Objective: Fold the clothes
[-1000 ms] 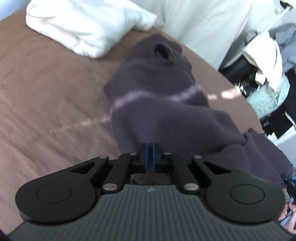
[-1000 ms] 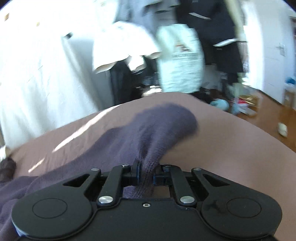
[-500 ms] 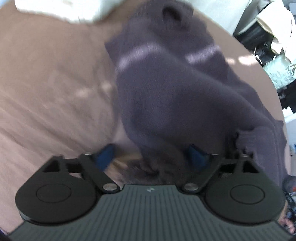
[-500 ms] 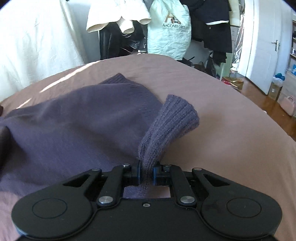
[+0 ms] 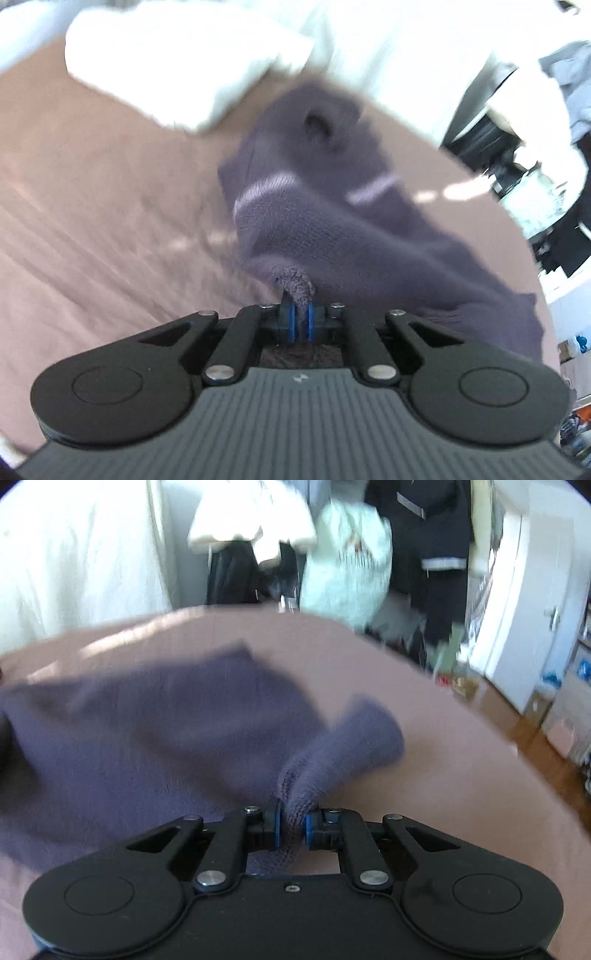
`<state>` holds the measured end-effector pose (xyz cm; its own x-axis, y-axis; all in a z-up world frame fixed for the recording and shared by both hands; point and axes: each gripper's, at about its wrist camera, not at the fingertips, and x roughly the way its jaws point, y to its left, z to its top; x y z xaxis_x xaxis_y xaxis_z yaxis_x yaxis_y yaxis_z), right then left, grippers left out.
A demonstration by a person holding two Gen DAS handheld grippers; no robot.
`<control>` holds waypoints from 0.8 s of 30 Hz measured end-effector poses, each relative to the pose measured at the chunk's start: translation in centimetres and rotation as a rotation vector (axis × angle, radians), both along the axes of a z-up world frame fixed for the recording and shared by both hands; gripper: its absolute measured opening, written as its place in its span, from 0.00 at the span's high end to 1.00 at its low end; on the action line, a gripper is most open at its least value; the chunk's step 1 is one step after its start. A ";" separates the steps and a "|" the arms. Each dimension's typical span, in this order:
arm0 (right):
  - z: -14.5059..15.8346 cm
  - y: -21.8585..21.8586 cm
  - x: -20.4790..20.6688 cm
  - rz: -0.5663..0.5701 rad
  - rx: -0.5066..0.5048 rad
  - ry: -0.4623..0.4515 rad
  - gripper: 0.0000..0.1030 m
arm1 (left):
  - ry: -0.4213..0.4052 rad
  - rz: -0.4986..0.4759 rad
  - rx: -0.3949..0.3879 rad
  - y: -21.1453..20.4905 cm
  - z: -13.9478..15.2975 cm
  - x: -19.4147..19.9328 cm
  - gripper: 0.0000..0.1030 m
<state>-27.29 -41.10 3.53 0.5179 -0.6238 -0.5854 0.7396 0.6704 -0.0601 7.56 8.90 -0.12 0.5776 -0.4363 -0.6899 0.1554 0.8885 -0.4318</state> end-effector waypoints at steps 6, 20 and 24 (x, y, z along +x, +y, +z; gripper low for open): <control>4.6 -1.2 -1.8 0.009 -0.045 -0.016 0.89 | 0.095 -0.035 0.053 0.5 -2.2 -3.7 0.94; 1.0 -1.6 -0.3 -0.244 0.013 0.154 0.41 | -0.006 0.037 0.206 -0.1 -1.4 -3.1 0.69; 2.6 -2.4 -1.5 -0.224 0.073 0.008 0.41 | -0.090 0.026 0.131 0.2 0.2 -3.5 0.56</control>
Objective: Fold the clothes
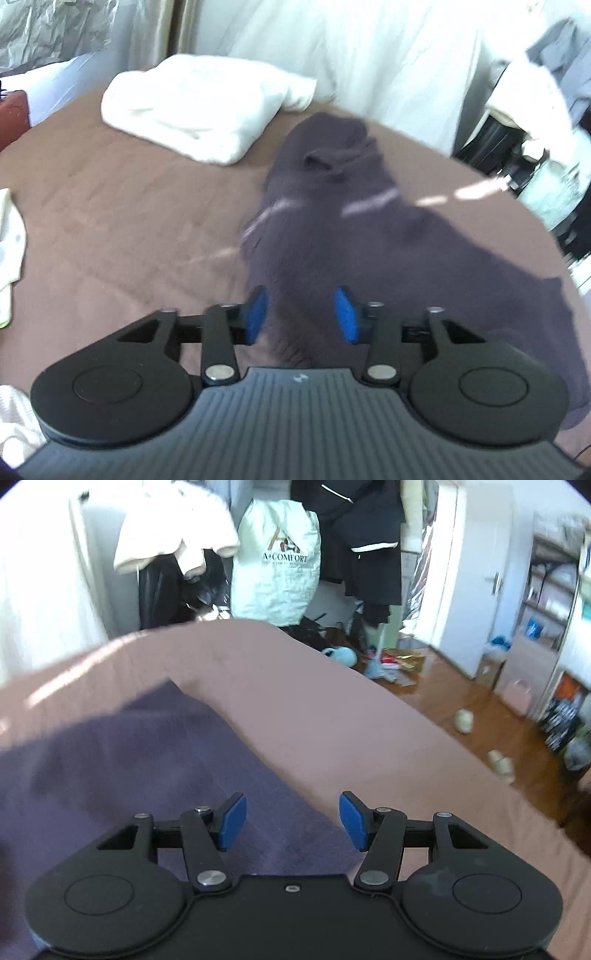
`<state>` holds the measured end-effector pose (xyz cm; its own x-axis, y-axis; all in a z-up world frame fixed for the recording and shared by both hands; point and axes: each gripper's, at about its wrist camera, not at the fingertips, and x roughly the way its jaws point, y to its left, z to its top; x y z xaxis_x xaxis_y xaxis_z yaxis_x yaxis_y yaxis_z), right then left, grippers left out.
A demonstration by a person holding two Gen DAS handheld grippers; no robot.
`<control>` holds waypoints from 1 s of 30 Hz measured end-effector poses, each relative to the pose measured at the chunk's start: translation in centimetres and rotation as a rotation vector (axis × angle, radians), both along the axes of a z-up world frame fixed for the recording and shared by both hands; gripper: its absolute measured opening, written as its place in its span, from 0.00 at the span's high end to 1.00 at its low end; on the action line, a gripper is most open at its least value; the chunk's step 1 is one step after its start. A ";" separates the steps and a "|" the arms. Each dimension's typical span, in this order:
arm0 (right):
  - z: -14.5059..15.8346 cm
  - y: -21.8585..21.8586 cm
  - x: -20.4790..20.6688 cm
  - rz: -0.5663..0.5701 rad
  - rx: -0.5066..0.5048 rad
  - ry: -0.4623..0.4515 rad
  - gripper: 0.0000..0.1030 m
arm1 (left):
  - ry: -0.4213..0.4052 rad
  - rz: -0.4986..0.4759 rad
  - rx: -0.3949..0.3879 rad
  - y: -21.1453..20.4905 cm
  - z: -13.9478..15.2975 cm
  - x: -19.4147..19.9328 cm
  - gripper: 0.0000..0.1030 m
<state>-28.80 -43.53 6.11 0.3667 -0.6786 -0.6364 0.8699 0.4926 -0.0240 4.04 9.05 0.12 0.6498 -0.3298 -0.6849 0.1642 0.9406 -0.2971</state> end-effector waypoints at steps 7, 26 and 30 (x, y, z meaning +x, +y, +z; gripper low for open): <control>2.1 -2.2 7.8 0.250 0.213 -0.144 0.41 | -0.004 -0.117 0.125 -5.1 2.0 5.0 0.46; -4.9 -15.7 31.3 0.243 0.664 0.223 0.35 | 0.073 -0.117 0.089 -13.6 0.7 27.8 0.23; -6.1 -14.7 31.4 0.256 0.669 0.278 0.26 | 0.141 -0.164 0.132 -16.4 -1.9 29.6 0.12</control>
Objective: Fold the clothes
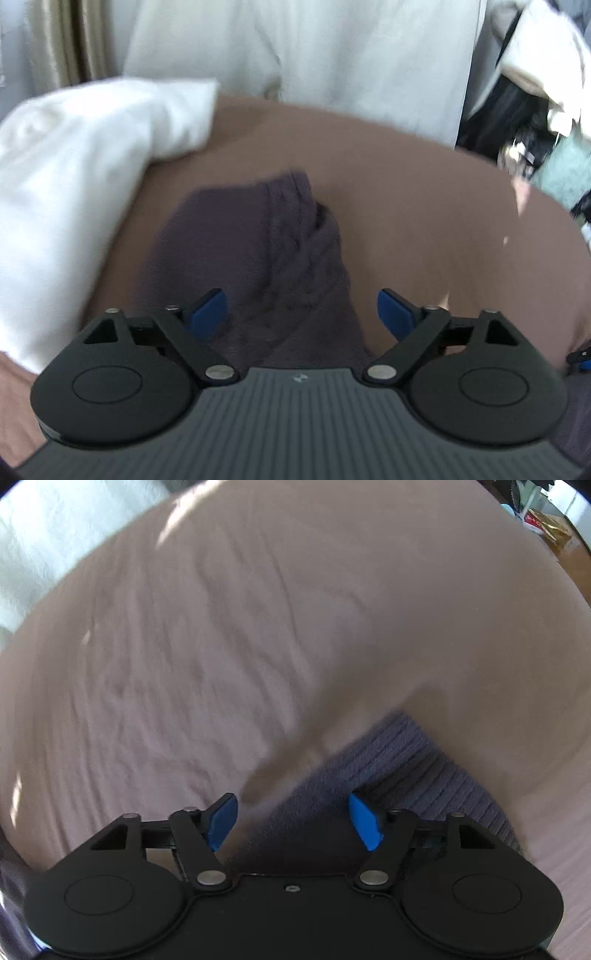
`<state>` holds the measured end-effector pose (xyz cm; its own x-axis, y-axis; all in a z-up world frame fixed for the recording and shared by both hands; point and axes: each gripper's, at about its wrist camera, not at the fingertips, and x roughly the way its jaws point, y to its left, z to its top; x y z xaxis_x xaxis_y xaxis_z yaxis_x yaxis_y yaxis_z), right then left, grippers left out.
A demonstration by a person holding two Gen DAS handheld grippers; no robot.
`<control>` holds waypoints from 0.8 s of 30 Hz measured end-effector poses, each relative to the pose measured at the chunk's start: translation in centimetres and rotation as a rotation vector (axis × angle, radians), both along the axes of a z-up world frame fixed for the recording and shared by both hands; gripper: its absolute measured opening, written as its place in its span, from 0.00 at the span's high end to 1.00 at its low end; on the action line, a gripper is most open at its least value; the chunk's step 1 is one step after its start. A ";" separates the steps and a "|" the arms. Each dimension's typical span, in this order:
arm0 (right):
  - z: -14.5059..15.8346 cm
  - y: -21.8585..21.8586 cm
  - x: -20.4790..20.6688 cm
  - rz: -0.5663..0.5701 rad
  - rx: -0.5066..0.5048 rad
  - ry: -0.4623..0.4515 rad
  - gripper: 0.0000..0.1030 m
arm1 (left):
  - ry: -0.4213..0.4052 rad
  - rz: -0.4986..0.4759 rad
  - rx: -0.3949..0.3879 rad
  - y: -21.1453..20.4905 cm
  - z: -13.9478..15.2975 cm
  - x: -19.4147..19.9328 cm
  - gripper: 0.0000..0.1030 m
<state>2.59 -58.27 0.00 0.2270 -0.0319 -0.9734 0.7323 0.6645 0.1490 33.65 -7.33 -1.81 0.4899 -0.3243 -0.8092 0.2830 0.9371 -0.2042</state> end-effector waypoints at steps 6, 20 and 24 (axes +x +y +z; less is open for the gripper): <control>0.3 4.3 -1.1 0.188 -0.292 0.045 0.92 | -0.051 -0.108 0.132 -1.6 -2.8 -2.2 0.84; 12.8 6.9 -13.2 -0.123 -0.933 -0.484 0.93 | -0.532 -0.105 -0.203 6.1 6.8 -14.6 0.87; 9.9 5.9 -11.5 -0.066 -0.883 -0.432 0.93 | -0.445 -0.110 -0.166 5.8 4.0 -12.8 0.88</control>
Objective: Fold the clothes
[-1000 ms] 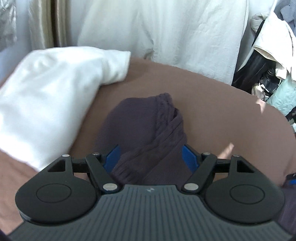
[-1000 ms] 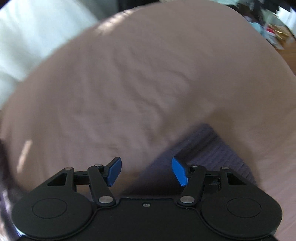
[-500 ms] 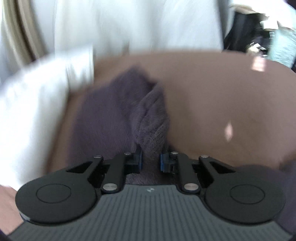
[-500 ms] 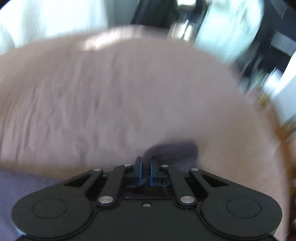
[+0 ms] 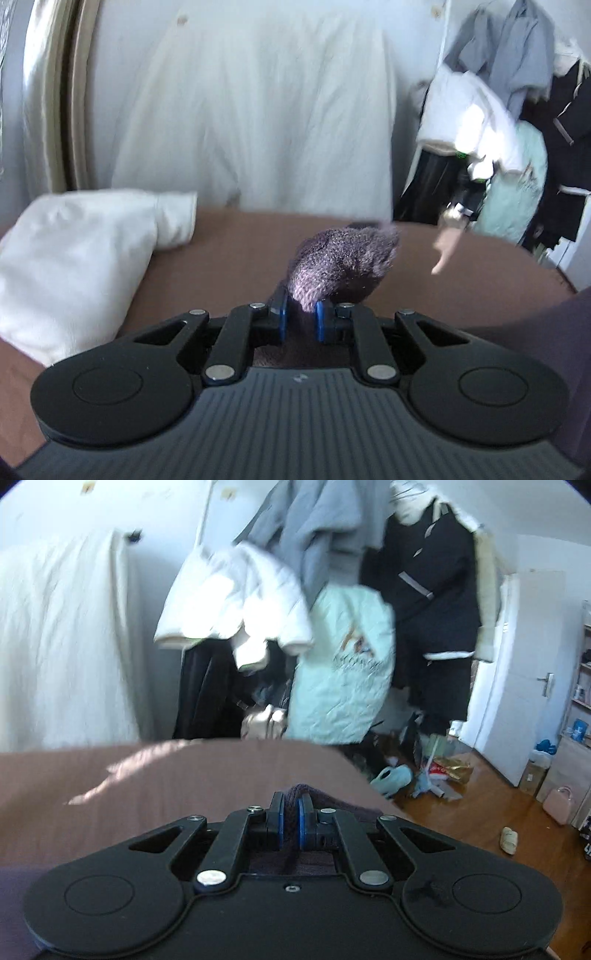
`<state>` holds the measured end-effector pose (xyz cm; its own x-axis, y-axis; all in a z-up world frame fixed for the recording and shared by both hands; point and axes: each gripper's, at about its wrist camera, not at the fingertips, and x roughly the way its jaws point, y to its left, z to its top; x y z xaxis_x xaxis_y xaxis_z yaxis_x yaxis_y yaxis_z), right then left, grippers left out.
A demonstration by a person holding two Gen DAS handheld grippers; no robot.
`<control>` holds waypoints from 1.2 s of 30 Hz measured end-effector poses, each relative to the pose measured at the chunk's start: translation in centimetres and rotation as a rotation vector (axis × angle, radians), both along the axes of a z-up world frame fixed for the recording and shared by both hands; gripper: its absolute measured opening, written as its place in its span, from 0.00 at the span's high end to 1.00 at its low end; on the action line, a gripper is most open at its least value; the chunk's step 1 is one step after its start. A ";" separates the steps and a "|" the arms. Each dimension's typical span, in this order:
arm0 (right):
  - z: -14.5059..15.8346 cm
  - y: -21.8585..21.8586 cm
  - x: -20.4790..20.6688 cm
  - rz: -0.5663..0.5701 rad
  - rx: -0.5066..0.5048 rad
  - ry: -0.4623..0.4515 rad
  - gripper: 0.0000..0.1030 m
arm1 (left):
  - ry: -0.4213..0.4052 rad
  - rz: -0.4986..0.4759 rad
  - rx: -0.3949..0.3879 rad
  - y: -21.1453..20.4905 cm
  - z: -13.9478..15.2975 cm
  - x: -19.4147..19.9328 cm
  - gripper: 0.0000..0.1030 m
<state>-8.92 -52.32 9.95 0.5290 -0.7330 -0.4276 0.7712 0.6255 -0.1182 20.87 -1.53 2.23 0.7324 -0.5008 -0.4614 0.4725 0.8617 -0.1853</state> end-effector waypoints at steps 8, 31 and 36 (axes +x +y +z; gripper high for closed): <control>-2.1 0.5 3.7 0.109 0.119 0.081 0.42 | 0.090 -0.087 -0.130 1.8 -1.7 -2.8 0.88; -8.2 22.5 19.0 0.731 0.924 -0.057 0.35 | 0.425 0.170 -0.251 12.7 -9.6 -7.9 1.00; -6.1 23.7 19.8 0.757 0.782 -0.099 0.35 | 0.378 0.126 -0.280 12.7 -9.5 -6.9 0.99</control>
